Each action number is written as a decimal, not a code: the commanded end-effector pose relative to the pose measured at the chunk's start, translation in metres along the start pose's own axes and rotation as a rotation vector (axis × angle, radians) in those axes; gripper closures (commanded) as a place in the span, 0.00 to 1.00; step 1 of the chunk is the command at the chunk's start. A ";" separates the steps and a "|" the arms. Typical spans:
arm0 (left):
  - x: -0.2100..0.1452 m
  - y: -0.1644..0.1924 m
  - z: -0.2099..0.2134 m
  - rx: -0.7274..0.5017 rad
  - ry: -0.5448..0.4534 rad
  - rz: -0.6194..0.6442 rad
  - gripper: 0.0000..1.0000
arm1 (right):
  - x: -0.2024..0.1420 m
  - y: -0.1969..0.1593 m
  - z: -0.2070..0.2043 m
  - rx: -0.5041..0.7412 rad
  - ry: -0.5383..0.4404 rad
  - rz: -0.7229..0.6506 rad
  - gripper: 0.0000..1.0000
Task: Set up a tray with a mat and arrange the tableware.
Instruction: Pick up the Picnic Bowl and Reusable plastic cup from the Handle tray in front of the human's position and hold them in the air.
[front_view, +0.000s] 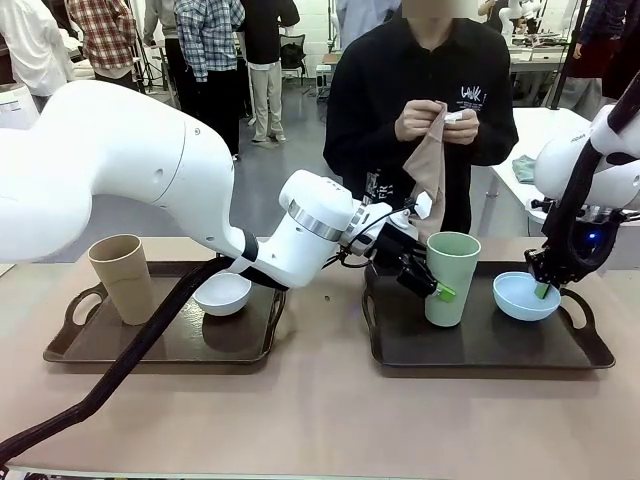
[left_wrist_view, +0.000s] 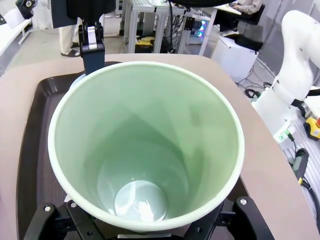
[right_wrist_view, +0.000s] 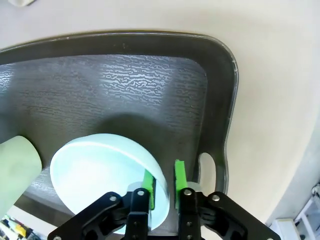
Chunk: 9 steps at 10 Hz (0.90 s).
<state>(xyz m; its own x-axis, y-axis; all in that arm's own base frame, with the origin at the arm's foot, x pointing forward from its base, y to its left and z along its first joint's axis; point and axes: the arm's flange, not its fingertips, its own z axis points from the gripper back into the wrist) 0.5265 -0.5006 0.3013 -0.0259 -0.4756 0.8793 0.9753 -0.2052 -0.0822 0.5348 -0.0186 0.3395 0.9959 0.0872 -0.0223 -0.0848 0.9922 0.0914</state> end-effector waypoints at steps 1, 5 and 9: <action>0.000 -0.010 0.005 0.010 -0.025 0.018 1.00 | -0.015 -0.003 0.005 -0.030 -0.036 0.026 1.00; -0.001 -0.021 0.019 0.030 -0.040 0.039 0.71 | -0.019 0.002 0.011 -0.063 -0.038 0.007 0.99; 0.066 -0.080 0.097 0.092 -0.076 0.062 0.71 | -0.063 0.040 0.091 0.026 -0.092 0.125 0.99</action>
<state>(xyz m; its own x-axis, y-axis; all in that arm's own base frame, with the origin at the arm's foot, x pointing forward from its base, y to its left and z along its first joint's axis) 0.4990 -0.4605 0.3795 0.0458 -0.4350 0.8993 0.9881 -0.1128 -0.1049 0.4980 0.0014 0.4090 0.9862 0.1577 0.0497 -0.1612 0.9838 0.0781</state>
